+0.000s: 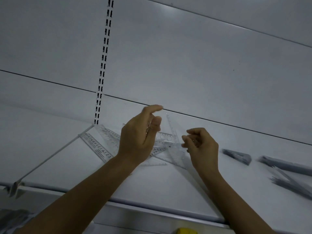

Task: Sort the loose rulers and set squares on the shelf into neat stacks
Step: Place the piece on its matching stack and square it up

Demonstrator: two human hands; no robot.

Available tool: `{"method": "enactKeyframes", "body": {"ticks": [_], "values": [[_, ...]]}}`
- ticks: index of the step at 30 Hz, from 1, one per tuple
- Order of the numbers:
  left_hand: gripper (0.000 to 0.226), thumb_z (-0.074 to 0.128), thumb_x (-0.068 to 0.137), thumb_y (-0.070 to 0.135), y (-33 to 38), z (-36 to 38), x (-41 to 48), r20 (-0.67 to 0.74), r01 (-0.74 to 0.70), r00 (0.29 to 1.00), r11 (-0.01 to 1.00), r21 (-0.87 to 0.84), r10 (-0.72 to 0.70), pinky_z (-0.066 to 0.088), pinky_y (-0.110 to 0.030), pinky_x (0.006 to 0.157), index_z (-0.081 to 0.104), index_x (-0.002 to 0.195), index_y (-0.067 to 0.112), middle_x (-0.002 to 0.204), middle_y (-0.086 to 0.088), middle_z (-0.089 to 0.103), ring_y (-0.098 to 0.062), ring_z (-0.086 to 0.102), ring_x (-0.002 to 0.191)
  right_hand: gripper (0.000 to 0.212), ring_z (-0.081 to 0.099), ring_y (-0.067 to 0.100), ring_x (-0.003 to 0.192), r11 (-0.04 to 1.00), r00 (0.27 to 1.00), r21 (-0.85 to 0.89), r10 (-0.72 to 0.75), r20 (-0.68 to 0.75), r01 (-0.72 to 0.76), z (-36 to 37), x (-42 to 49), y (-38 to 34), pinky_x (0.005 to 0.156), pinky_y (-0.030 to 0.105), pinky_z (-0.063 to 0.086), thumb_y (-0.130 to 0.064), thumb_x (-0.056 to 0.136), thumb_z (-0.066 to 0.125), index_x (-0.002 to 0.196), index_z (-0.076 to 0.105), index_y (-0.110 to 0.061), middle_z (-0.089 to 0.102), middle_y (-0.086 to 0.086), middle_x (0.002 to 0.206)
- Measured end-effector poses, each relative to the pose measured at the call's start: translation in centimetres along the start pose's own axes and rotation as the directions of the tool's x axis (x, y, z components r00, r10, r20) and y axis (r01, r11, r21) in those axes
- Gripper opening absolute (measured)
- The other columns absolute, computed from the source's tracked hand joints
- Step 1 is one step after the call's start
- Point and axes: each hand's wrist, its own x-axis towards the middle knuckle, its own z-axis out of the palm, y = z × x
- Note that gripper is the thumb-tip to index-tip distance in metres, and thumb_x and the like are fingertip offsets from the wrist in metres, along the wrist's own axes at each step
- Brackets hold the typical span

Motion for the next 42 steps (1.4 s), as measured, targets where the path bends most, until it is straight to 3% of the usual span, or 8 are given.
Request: {"method": "enactKeyframes", "body": {"ticks": [7,15,19,23,26,31,35,42], "values": [[0.061,0.018,0.092,0.064,-0.2,0.0,0.1,0.051,0.114,0.992,0.994,-0.004,-0.113,0.048,-0.024,0.066,0.062,0.104,0.023,0.083,0.012,0.069,-0.003,0.062,0.075,0.01,0.06,0.007,0.053,0.991,0.995,0.099,0.081,0.06,-0.087,-0.1,-0.1,-0.2,0.051,0.016,0.047,-0.009,0.094,0.051,0.098,0.058,-0.014,0.063,0.003,0.07],[0.044,0.034,0.1,0.031,0.2,0.8,-0.5,0.248,-0.45,0.886,0.855,0.257,0.392,0.041,-0.026,0.055,0.067,0.08,0.009,0.067,-0.004,0.064,-0.019,0.054,0.054,0.015,0.068,0.012,0.068,0.94,0.975,0.266,0.186,0.12,-0.212,-1.3,-0.3,-1.6,0.06,0.025,0.054,-0.003,0.09,0.056,0.1,0.059,-0.014,0.072,0.001,0.081],[0.044,0.04,0.098,0.034,0.2,1.7,-0.9,0.389,-0.577,0.798,0.769,0.275,0.46,0.043,-0.026,0.051,0.069,0.074,0.011,0.063,-0.003,0.065,-0.02,0.054,0.049,0.007,0.07,0.016,0.069,0.87,0.962,0.411,0.247,0.117,-0.273,-4.6,-0.8,-2.3,0.057,0.024,0.056,-0.008,0.089,0.061,0.092,0.062,-0.014,0.072,0.0,0.076],[0.062,0.025,0.093,0.061,3.3,3.9,-0.4,0.434,-0.397,0.866,0.869,0.295,0.248,0.037,-0.02,0.053,0.071,0.082,0.022,0.065,0.005,0.069,-0.015,0.06,0.051,0.005,0.07,0.016,0.07,0.911,0.978,0.365,0.207,-0.005,-0.191,-8.6,-1.6,-1.1,0.056,0.025,0.055,-0.009,0.087,0.065,0.088,0.062,-0.014,0.07,0.005,0.081],[0.068,0.014,0.08,0.075,7.1,7.9,0.5,0.448,-0.111,0.893,0.949,0.295,-0.035,0.04,-0.024,0.058,0.067,0.093,0.034,0.07,0.012,0.065,-0.01,0.059,0.066,0.007,0.064,0.005,0.077,0.994,0.989,0.073,-0.066,-0.131,0.076,-11.4,-1.3,0.4,0.065,0.013,0.05,-0.014,0.085,0.067,0.081,0.063,-0.019,0.066,-0.011,0.079],[0.038,0.041,0.09,0.057,13.1,16.7,1.6,0.45,0.095,0.882,0.988,0.123,-0.141,0.035,-0.025,0.054,0.06,0.076,0.027,0.055,0.011,0.049,-0.008,0.049,0.056,0.017,0.058,0.005,0.09,0.924,0.927,-0.219,-0.349,-0.141,0.314,-17.2,-0.4,4.1,0.075,0.016,0.048,-0.028,0.08,0.066,0.09,0.066,-0.015,0.066,-0.003,0.096],[0.03,0.05,0.093,0.038,16.1,22.6,0.9,0.476,0.121,0.87,0.992,0.042,-0.126,0.039,-0.028,0.056,0.064,0.075,0.019,0.059,0.004,0.055,-0.013,0.05,0.056,0.019,0.053,0.004,0.103,0.943,0.938,-0.182,-0.307,-0.16,0.278,-22.9,-0.1,7.6,0.086,0.018,0.044,-0.032,0.077,0.069,0.091,0.061,-0.023,0.06,-0.006,0.109],[0.031,0.053,0.087,0.053,19.8,28.7,0.1,0.466,0.003,0.882,0.989,0.147,-0.072,0.039,-0.025,0.053,0.056,0.066,0.031,0.048,0.011,0.045,-0.006,0.046,0.049,0.017,0.07,0.012,0.077,0.964,0.998,0.261,-0.029,-0.053,0.042,-31.1,0.6,10.6,0.073,0.027,0.057,-0.006,0.089,0.061,0.095,0.065,-0.022,0.071,-0.001,0.086]]}}
